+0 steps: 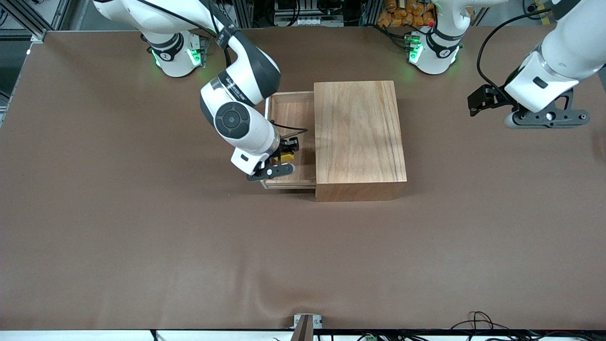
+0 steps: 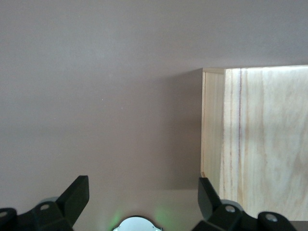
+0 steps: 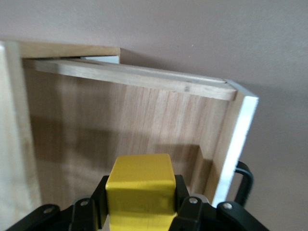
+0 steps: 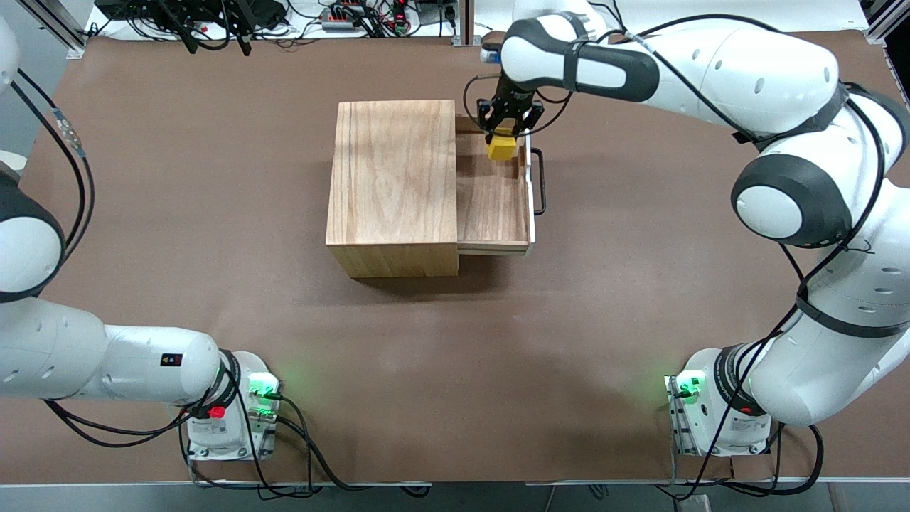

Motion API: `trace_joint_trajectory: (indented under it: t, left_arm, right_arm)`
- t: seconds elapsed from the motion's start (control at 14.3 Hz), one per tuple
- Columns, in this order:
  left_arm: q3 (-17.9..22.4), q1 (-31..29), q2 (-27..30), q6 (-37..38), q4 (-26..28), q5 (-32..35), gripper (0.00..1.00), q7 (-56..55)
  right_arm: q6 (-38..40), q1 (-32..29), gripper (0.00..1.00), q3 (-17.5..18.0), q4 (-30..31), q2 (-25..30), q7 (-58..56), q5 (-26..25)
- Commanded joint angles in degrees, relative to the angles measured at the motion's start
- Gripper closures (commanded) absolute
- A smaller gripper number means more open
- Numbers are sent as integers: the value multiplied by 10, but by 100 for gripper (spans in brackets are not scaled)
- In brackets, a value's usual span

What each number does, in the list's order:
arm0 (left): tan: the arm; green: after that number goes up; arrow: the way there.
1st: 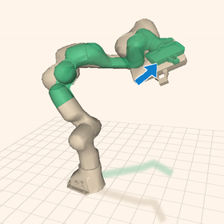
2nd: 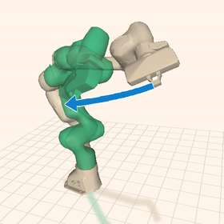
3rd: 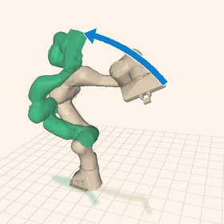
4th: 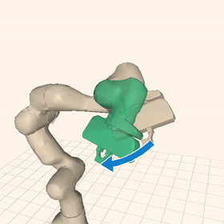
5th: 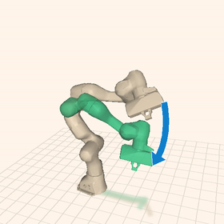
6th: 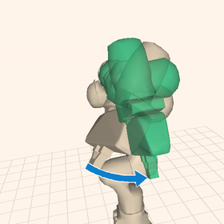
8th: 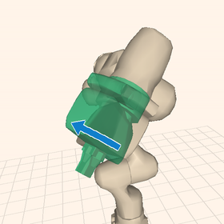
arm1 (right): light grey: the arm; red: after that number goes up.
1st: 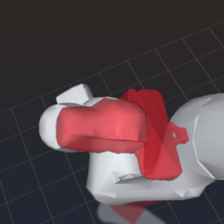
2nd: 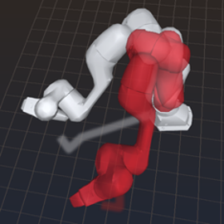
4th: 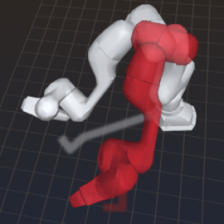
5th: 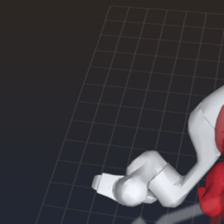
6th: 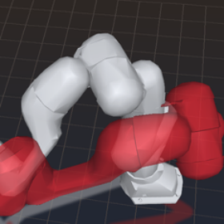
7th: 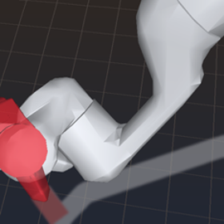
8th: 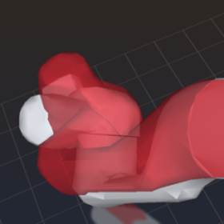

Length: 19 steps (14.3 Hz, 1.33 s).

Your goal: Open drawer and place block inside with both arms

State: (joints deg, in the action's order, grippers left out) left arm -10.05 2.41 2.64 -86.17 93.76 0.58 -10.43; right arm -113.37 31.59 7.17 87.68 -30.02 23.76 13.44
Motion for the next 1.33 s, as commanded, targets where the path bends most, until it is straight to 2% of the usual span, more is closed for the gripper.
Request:
trace_joint_trajectory:
  t: [0.0,0.07,0.14,0.28,0.56,0.84,1.05,1.26]
  left_arm:
    - [5,-9,21,-13,8,8,0,3]
    - [9,-11,22,-13,3,7,0,6]
    - [18,-14,24,-13,-1,7,0,6]
    - [27,-28,25,-13,-12,-5,0,7]
    - [29,-91,32,-10,-25,-58,0,31]
    - [29,-92,52,-7,-25,-52,0,37]
    - [30,-92,58,6,-23,-47,0,89]
    - [21,-89,57,6,-13,-46,0,90]
  right_arm:
    - [-32,18,82,-6,27,7,3,-7]
    - [-41,22,48,-6,31,4,3,-7]
    - [-46,22,3,-7,32,4,3,-8]
    - [-42,16,0,-7,32,6,3,-8]
    - [-3,-22,0,-10,28,45,1,-8]
    - [54,-100,0,-10,23,93,-17,-7]
    - [88,-164,0,-12,21,117,-83,-11]
    - [119,-228,0,-11,21,128,-149,-44]
